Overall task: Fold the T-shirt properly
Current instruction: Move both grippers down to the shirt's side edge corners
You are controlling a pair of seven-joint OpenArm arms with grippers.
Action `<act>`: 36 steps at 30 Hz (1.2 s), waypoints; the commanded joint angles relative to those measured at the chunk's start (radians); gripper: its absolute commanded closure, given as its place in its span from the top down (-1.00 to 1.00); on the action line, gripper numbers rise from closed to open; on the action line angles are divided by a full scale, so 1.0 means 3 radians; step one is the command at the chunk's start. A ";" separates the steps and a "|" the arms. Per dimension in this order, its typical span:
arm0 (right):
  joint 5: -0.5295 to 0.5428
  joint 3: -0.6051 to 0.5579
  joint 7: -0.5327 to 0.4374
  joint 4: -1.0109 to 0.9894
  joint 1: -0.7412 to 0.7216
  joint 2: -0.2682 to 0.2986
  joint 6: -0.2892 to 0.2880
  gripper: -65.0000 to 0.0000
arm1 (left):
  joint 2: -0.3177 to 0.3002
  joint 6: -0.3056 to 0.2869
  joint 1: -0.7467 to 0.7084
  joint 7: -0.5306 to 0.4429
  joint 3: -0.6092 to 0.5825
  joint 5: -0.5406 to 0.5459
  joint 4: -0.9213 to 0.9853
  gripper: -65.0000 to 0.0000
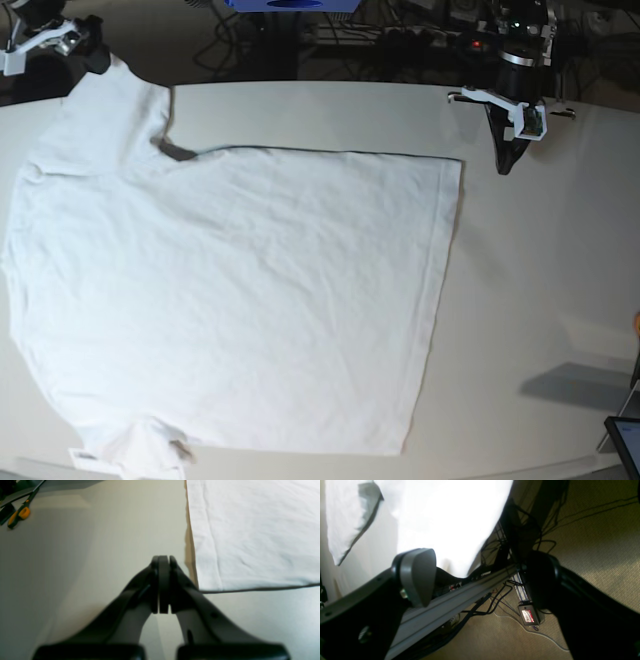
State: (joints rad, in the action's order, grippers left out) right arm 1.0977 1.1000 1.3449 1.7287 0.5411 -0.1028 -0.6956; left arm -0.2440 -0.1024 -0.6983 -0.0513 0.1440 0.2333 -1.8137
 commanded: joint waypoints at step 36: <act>-0.0823 -0.0074 -0.0072 -0.0246 -0.0630 0.0340 -0.0008 0.81 | -0.0018 0.0027 -0.0017 -0.0103 0.0024 0.0018 0.0085 -1.00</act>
State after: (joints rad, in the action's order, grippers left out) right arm 0.9005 1.0794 1.2663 1.6566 0.3424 -0.0074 -0.7101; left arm -0.2409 -0.1024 -0.6987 -0.0521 0.1444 0.2333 -1.7718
